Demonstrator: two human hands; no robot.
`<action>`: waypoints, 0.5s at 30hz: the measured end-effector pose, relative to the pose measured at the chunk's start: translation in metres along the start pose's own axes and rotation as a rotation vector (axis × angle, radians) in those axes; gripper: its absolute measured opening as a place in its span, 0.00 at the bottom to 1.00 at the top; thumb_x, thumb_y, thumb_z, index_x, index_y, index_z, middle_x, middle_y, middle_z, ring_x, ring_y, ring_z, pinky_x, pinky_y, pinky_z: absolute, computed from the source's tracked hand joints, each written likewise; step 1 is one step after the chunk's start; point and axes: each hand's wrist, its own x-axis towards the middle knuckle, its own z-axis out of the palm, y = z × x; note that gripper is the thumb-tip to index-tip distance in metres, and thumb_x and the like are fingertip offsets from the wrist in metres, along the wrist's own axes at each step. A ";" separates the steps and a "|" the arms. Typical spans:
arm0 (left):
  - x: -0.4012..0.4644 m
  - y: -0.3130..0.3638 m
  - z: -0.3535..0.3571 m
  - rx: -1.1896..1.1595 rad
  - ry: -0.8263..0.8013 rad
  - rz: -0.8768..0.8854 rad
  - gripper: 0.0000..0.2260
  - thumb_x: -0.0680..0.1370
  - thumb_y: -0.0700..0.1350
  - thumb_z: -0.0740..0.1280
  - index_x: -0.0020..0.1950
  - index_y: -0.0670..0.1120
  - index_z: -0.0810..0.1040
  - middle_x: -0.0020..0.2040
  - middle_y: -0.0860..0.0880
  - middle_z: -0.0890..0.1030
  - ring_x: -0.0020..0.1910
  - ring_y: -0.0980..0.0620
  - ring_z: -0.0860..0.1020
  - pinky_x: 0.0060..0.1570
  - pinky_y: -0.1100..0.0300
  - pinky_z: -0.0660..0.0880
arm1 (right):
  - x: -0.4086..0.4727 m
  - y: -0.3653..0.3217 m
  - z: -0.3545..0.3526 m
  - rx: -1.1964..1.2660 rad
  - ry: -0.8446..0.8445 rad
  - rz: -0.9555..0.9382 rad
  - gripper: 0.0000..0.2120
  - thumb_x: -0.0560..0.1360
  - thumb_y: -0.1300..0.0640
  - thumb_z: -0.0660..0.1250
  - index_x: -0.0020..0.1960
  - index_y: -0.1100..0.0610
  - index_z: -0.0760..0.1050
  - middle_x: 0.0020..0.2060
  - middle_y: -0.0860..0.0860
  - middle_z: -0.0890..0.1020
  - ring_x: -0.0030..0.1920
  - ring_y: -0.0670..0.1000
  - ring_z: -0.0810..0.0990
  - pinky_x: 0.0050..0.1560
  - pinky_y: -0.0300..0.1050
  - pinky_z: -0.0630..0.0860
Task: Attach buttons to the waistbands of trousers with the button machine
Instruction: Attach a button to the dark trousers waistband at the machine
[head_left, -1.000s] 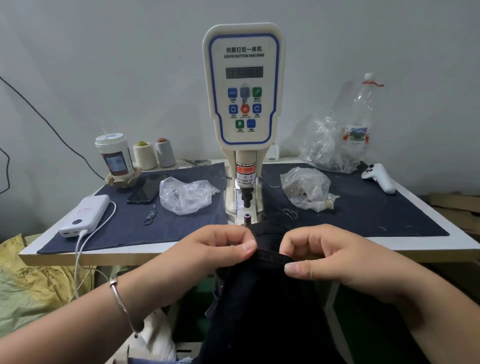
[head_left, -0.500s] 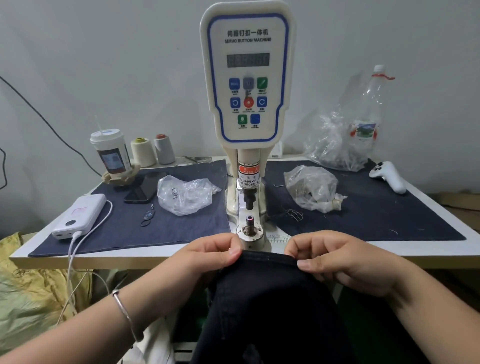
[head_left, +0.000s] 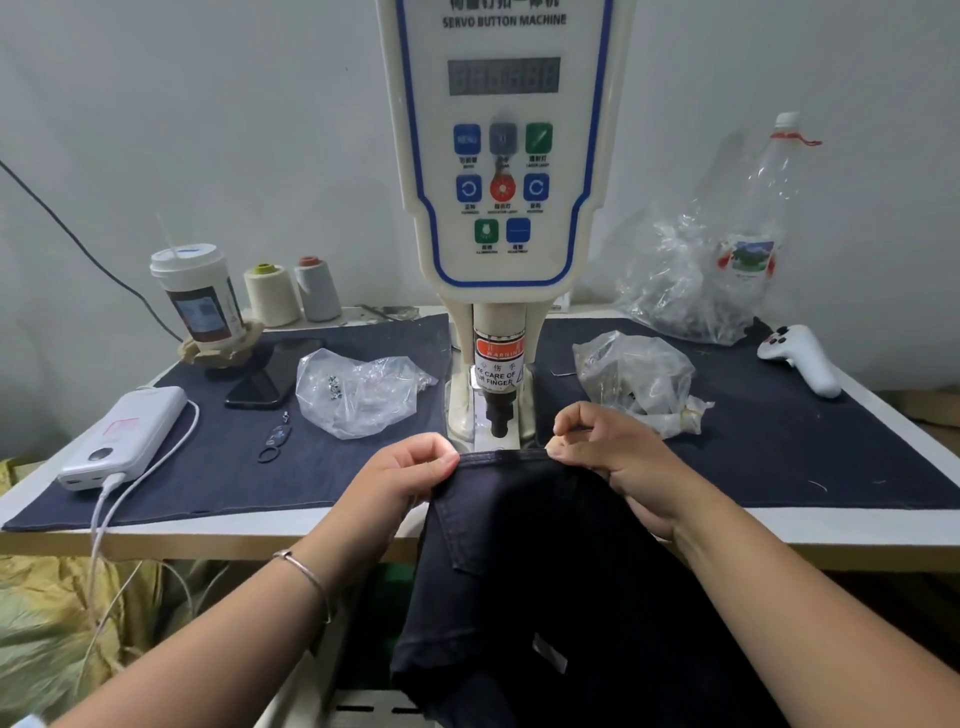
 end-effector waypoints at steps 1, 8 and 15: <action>0.003 -0.003 -0.002 0.003 0.001 -0.002 0.08 0.76 0.46 0.66 0.36 0.49 0.75 0.33 0.53 0.73 0.32 0.58 0.70 0.33 0.69 0.68 | 0.002 0.002 -0.001 0.009 0.008 -0.008 0.09 0.74 0.68 0.67 0.44 0.56 0.72 0.32 0.47 0.78 0.33 0.43 0.74 0.35 0.32 0.71; 0.014 -0.014 -0.010 -0.084 -0.008 -0.036 0.08 0.75 0.45 0.67 0.35 0.48 0.75 0.31 0.52 0.74 0.29 0.59 0.71 0.28 0.70 0.67 | 0.014 0.014 0.000 0.048 0.008 -0.072 0.12 0.73 0.71 0.66 0.43 0.56 0.68 0.28 0.45 0.75 0.31 0.42 0.71 0.34 0.30 0.69; 0.015 -0.016 -0.009 -0.094 -0.028 -0.021 0.09 0.76 0.44 0.66 0.34 0.49 0.76 0.30 0.55 0.74 0.26 0.62 0.70 0.26 0.72 0.66 | 0.019 0.027 -0.003 0.206 -0.060 -0.053 0.12 0.73 0.72 0.64 0.44 0.56 0.67 0.30 0.48 0.74 0.30 0.44 0.71 0.33 0.33 0.71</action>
